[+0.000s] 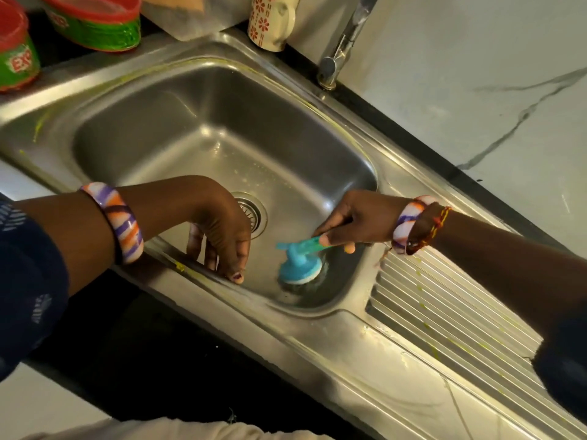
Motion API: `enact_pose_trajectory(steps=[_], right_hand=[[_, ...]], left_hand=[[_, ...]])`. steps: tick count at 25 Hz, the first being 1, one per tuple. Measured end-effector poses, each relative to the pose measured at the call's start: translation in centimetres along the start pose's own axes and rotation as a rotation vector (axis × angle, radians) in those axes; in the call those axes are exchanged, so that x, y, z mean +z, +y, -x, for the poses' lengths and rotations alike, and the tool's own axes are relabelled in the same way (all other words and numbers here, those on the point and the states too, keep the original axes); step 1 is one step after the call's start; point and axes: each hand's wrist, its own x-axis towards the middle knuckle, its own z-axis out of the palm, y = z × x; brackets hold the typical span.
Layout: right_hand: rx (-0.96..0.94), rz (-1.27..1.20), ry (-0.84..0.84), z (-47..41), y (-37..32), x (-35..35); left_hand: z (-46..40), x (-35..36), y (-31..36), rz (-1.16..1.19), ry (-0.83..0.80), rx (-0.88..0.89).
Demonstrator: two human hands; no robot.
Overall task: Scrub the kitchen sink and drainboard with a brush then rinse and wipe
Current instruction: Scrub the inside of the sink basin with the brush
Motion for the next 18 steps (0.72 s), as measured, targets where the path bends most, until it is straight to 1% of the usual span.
enact_pose_trajectory(steps=[1, 2, 3, 4, 5, 6, 7, 8, 9, 10, 11, 12, 13, 14, 15, 16, 18], right_hand=[[-0.004, 0.029, -0.044, -0.1, 0.0, 0.1], [-0.044, 0.210, -0.076, -0.4, 0.4, -0.2], [-0.054, 0.425, -0.059, -1.2, 1.0, -0.9], [-0.001, 0.623, 0.019, -2.1, 1.4, -1.9], [0.098, 0.775, 0.134, -2.7, 1.6, -2.8], [0.198, 0.893, 0.264, -2.9, 1.5, -3.5], [0.266, 0.943, 0.353, -3.2, 1.4, -3.6], [0.250, 0.980, 0.399, -3.7, 1.3, -3.4], [0.215, 0.876, 0.347, -4.1, 1.1, -2.5], [0.131, 0.753, 0.231, -4.3, 0.7, -1.1], [0.078, 0.524, 0.057, -4.3, -0.2, 0.4], [0.088, 0.292, -0.120, -3.7, -1.5, 1.7], [0.091, 0.180, -0.196, -3.5, -1.7, 2.3], [0.061, 0.240, -0.207, -3.6, -1.2, 1.7], [0.032, 0.421, -0.144, -3.6, -0.2, 0.8], [0.051, 0.575, -0.044, -3.6, 0.9, -0.5], [0.283, 0.806, 0.248, -3.4, 2.9, -3.2]], left_hand=[[0.0, 0.0, 0.0, -0.004, 0.003, -0.003], [0.1, 0.1, 0.1, -0.003, 0.008, -0.005], [0.2, 0.2, 0.1, 0.000, 0.014, -0.008], [0.4, 0.3, 0.1, 0.006, 0.024, -0.011], [0.6, 0.4, 0.2, 0.014, 0.037, -0.012], [0.7, 0.6, 0.1, 0.021, 0.052, -0.013], [0.8, 0.8, 0.1, 0.030, 0.068, -0.011], [0.9, 1.0, 0.0, 0.043, 0.087, -0.005], [1.0, 1.2, -0.1, 0.059, 0.109, 0.005], [0.9, 1.4, -0.3, 0.072, 0.131, 0.018], [0.9, 1.5, -0.5, 0.082, 0.153, 0.030], [0.9, 1.7, -0.6, 0.090, 0.171, 0.039], [0.8, 1.8, -0.6, 0.097, 0.185, 0.046], [0.9, 1.9, -0.6, 0.105, 0.194, 0.051], [0.9, 1.9, -0.6, 0.104, 0.197, 0.056], [1.0, 2.0, -0.6, 0.091, 0.200, 0.060], [1.0, 2.2, -0.6, 0.050, 0.215, 0.073]])
